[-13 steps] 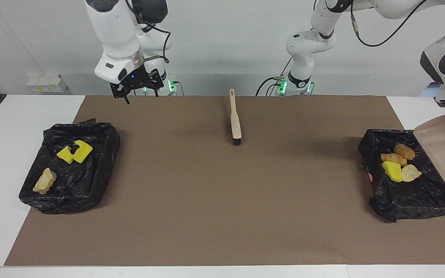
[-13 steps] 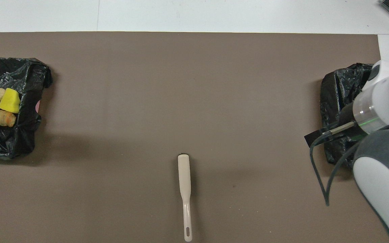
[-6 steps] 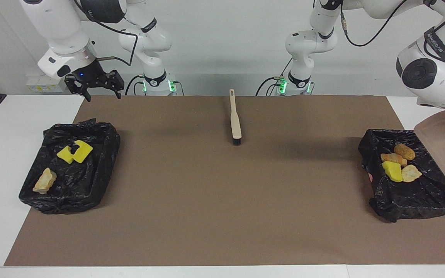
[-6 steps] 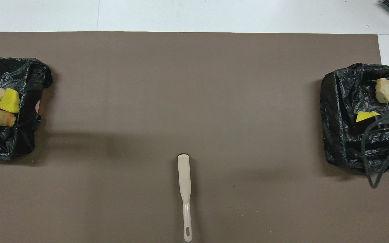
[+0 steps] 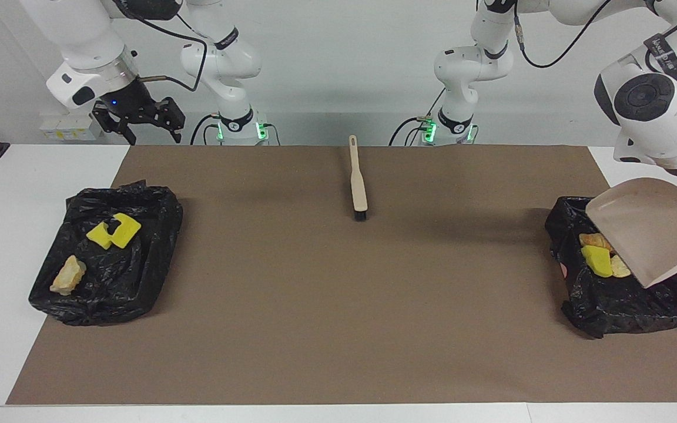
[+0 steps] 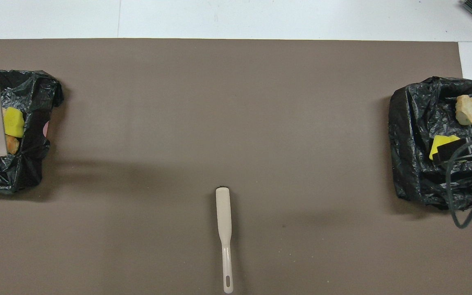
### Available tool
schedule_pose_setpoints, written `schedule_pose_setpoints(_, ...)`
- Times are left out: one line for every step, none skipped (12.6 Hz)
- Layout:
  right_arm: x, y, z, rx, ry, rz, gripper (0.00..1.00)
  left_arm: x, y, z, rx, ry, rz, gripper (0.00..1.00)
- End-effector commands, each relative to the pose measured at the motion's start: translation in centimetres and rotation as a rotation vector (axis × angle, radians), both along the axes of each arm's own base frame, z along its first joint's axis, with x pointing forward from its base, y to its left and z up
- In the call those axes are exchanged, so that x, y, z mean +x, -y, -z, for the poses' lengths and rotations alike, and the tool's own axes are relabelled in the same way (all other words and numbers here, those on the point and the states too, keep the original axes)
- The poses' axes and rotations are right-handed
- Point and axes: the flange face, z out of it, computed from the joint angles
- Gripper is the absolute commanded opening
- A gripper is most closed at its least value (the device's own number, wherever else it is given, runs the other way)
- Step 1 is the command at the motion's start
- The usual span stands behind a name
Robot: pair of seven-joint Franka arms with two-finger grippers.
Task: Sweep and dump trash in bin
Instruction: 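Bring the empty dustpan back to the table center with the left gripper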
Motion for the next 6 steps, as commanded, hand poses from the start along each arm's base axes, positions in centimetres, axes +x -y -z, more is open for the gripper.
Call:
schedule_pose_setpoints(0.4,-0.2,-0.1,0.012,0.011,0.017,1.00,-0.4,2.2,0.8,-0.183,0.079,-0.098,0.00)
schedule_pose_setpoints(0.4,-0.6,-0.1,0.012,0.011,0.009,1.00,-0.4,2.9,1.2,-0.246,0.116,-0.156,0.00)
schedule_pose_setpoints(0.4,-0.8,-0.1,0.012,0.011,0.006,1.00,-0.5,4.9,2.1,-0.310,0.143,-0.205,0.00)
schedule_pose_setpoints(0.4,-0.8,-0.1,0.012,0.011,0.006,1.00,-0.6,7.1,3.2,-0.353,0.169,-0.268,0.00)
schedule_pose_setpoints(0.4,-0.6,-0.1,0.003,0.012,0.010,1.00,-0.9,9.2,4.1,-0.399,0.201,-0.330,0.00)
schedule_pose_setpoints(0.6,-0.2,-0.1,-0.005,0.021,0.015,1.00,-1.5,11.2,4.3,-0.463,0.248,-0.427,0.00)
